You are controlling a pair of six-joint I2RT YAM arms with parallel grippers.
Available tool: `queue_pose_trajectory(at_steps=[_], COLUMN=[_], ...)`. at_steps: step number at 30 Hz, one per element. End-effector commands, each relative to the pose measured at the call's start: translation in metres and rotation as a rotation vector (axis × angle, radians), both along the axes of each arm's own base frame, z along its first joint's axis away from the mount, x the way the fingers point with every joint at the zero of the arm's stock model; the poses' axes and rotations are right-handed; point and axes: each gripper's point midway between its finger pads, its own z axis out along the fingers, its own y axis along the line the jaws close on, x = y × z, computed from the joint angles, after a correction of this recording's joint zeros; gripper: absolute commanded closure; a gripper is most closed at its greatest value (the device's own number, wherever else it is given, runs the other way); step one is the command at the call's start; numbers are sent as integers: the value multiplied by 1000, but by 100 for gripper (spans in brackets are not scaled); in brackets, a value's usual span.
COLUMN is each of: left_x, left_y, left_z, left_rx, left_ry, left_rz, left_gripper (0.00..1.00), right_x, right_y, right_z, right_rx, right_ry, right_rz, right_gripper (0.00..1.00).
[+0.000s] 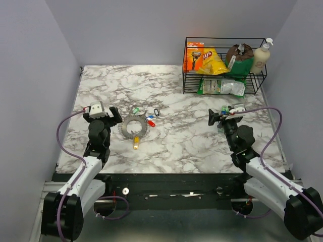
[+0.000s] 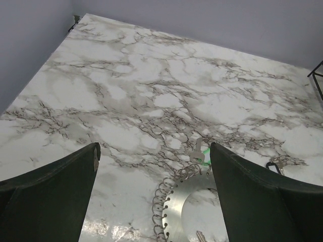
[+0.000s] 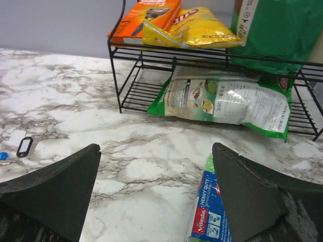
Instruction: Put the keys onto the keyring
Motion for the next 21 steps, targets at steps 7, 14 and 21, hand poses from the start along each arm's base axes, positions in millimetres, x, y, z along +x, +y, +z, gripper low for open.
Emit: queue_pose_trajectory(at_steps=[7, 14, 21], left_x=[15, 26, 32], left_y=[-1, 1, -14], left_z=[3, -9, -28], left_rx=[63, -62, -155], left_ry=[-47, 107, 372], left_rz=[-16, 50, 47], left_gripper=[1, 1, 1], right_x=[2, 18, 36], right_y=[26, 69, 122], right_z=[13, 1, -37], right_rx=[-1, 96, 150], right_ry=[30, 218, 471], right_rz=[137, 289, 407], right_gripper=[0, 0, 0])
